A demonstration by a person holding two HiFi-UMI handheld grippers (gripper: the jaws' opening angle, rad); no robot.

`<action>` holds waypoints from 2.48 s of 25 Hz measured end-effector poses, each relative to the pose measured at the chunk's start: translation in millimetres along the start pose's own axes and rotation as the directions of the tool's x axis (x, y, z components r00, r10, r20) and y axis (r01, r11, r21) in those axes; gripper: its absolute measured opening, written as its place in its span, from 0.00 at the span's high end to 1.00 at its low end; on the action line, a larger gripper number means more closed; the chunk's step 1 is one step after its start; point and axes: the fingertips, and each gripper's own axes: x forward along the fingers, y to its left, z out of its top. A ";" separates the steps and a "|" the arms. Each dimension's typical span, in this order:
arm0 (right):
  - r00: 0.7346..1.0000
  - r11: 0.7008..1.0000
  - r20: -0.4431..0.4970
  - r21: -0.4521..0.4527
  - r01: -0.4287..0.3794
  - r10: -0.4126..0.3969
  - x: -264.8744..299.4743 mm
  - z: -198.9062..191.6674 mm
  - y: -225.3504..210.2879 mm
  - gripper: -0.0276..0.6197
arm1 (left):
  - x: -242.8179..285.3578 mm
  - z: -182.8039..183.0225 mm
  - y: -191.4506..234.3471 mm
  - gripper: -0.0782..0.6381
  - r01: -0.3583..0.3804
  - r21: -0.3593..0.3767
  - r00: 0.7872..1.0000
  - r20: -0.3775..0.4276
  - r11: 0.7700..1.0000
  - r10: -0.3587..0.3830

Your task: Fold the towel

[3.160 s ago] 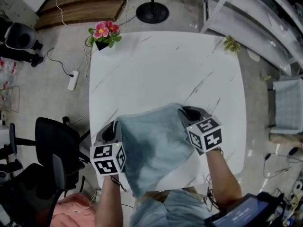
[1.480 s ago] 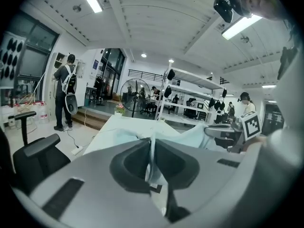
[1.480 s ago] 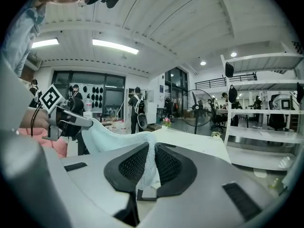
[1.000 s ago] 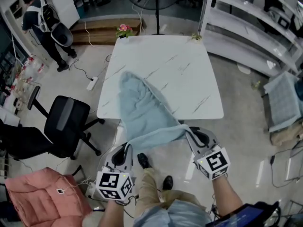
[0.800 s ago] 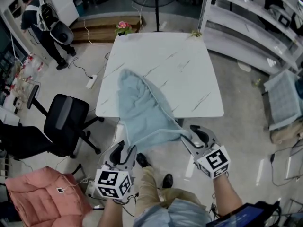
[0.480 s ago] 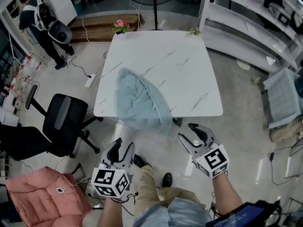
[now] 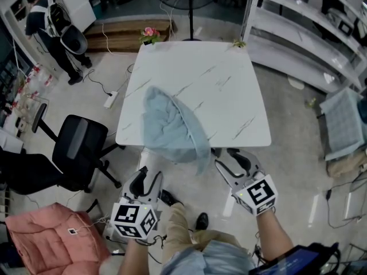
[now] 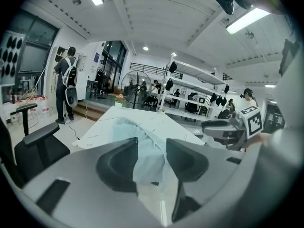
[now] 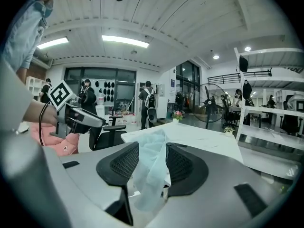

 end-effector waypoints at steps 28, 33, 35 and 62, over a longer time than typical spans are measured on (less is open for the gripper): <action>0.998 0.996 0.023 -0.079 -0.050 0.052 206.3 103.4 -50.5 0.67 | 126.0 104.0 140.5 0.63 -0.008 -0.034 1.000 0.024 0.999 0.009; 1.000 0.997 0.019 -0.081 -0.011 0.012 261.7 129.1 -72.3 0.67 | 161.5 141.6 187.7 0.63 0.002 -0.023 1.000 0.023 1.000 -0.001; 1.000 0.997 0.026 -0.080 -0.007 0.009 281.2 138.5 -75.9 0.67 | 172.0 155.0 204.4 0.63 0.004 -0.013 1.000 0.027 1.000 -0.004; 0.741 0.827 -0.386 0.129 -0.546 0.550 442.4 -16.2 -30.6 0.71 | 248.2 -8.9 178.4 0.63 0.127 -0.220 0.902 -0.379 0.967 -0.205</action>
